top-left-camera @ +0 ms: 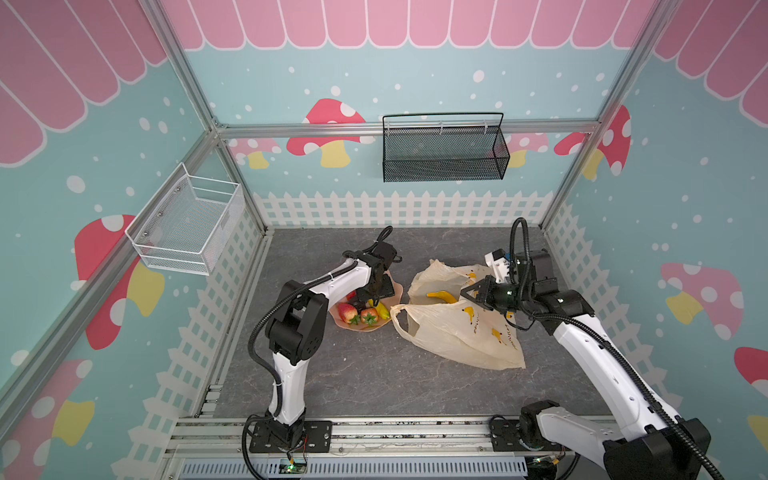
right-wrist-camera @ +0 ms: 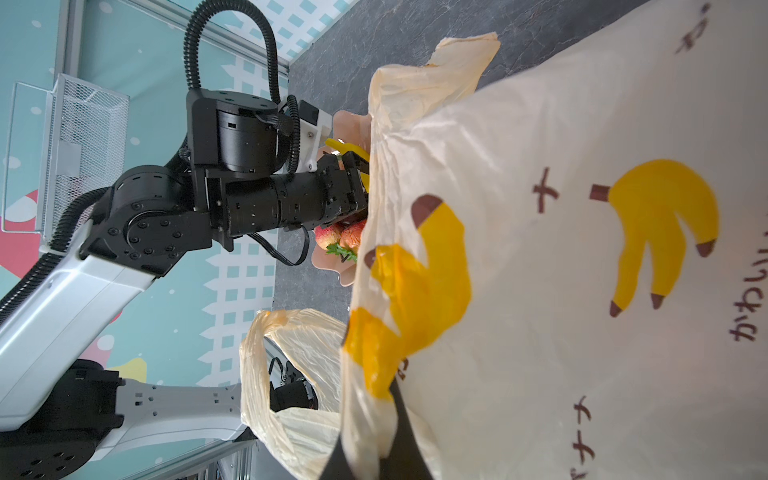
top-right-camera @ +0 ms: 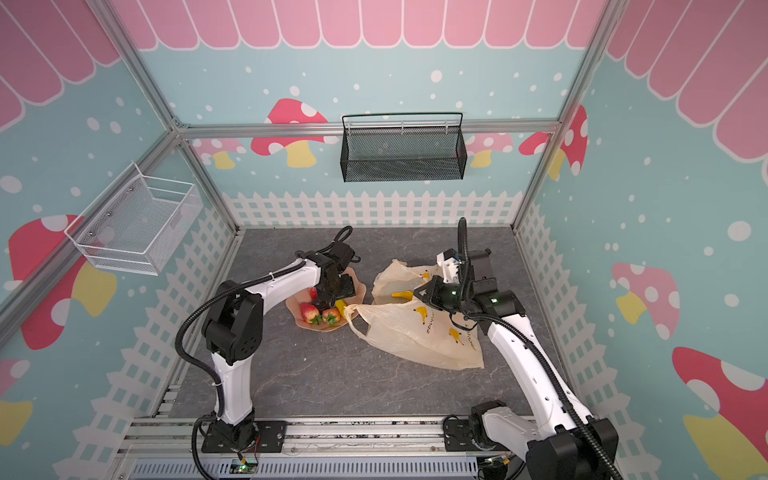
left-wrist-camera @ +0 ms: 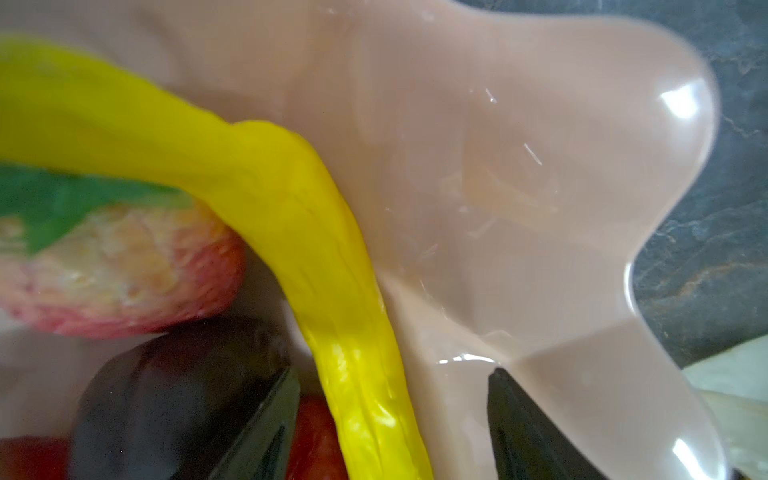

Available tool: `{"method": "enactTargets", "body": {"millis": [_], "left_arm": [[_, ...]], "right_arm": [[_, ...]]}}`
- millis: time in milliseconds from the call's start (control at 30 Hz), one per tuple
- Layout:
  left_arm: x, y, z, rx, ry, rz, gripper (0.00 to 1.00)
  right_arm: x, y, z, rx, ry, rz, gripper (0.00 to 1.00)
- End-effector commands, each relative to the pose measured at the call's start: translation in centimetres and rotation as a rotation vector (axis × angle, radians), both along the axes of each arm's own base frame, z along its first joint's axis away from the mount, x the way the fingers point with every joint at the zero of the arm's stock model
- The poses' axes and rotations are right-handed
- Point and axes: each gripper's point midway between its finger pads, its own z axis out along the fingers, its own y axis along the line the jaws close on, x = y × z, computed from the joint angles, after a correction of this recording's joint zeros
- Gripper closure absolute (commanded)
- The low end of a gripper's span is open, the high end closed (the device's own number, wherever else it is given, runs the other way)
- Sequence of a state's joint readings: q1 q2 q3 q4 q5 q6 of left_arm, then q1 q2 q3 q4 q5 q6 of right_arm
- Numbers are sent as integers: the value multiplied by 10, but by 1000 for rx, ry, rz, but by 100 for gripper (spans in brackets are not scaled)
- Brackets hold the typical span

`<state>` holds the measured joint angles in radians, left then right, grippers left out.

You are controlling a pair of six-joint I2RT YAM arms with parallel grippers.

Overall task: Place the fruits into the plastic bag
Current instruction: 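Close the left gripper on the yellow banana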

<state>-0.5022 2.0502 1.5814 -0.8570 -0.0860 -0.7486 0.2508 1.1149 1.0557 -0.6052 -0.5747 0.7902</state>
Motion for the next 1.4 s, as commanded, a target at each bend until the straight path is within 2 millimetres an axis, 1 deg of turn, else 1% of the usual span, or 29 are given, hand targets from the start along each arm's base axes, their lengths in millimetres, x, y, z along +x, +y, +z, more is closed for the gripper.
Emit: {"method": "enactTargets", "body": {"millis": [0, 167, 233, 433, 567, 1000, 1133, 1233, 1367], "left_arm": [[2, -3, -7, 17, 21, 16, 27], [2, -6, -20, 20, 46, 11, 28], [2, -8, -22, 22, 48, 8, 28], [1, -15, -23, 17, 45, -4, 29], [2, -14, -19, 16, 33, -3, 33], [4, -9, 0, 10, -18, -4, 54], [3, -9, 3, 8, -24, -6, 56], [3, -9, 5, 2, -31, -7, 63], [3, -9, 6, -7, -33, -9, 71]], "right_arm": [[-2, 1, 3, 2, -15, 5, 100], [-1, 2, 3, 3, -18, 5, 100], [-1, 1, 3, 2, -17, 4, 100], [-1, 2, 3, 3, -18, 4, 100], [0, 2, 6, 7, -22, 4, 100], [4, 3, 7, 2, -24, 7, 100], [4, 3, 6, 1, -21, 6, 100], [5, 2, 6, -2, -22, 3, 100], [5, 2, 6, -3, -22, 0, 100]]}}
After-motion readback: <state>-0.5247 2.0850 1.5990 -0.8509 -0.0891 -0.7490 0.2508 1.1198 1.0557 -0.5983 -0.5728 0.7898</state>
